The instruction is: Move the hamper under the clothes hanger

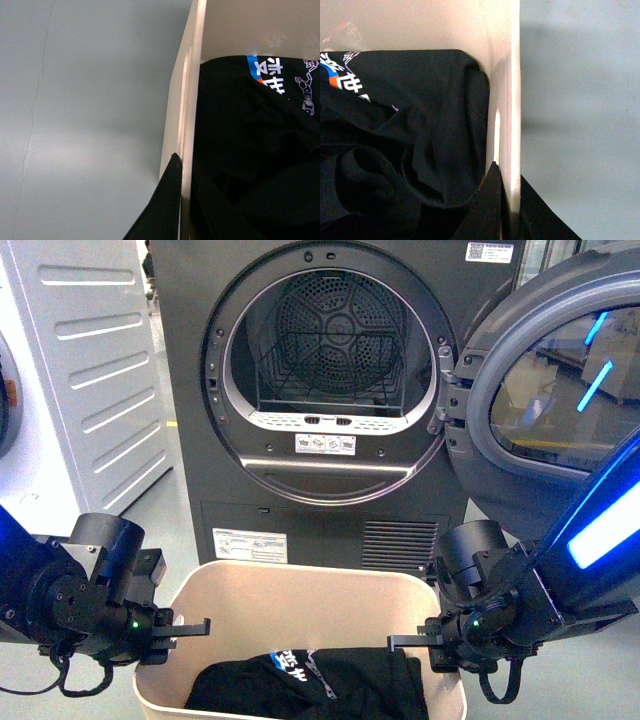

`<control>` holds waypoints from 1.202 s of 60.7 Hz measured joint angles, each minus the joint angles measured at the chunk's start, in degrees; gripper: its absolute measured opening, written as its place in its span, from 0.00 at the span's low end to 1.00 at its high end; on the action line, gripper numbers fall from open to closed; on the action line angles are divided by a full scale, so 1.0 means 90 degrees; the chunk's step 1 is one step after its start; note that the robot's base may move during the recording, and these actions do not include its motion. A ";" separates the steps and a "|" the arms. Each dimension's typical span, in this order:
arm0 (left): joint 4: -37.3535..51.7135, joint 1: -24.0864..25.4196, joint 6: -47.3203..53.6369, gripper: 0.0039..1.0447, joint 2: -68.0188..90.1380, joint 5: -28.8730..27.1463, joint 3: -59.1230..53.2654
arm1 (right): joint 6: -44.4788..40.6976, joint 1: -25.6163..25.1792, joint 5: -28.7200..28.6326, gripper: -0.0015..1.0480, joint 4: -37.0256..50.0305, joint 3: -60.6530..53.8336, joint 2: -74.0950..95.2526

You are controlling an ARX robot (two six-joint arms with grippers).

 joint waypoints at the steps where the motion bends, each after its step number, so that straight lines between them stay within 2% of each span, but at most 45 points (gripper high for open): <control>1: 0.0000 0.0000 0.0000 0.04 0.0000 -0.0002 0.0000 | 0.0000 0.0000 -0.0002 0.03 0.0002 0.0000 0.0000; 73: 0.0209 -0.0002 0.0243 0.04 -0.0063 -0.0136 -0.0068 | 0.0012 0.0000 0.0051 0.03 0.0359 -0.0095 0.0000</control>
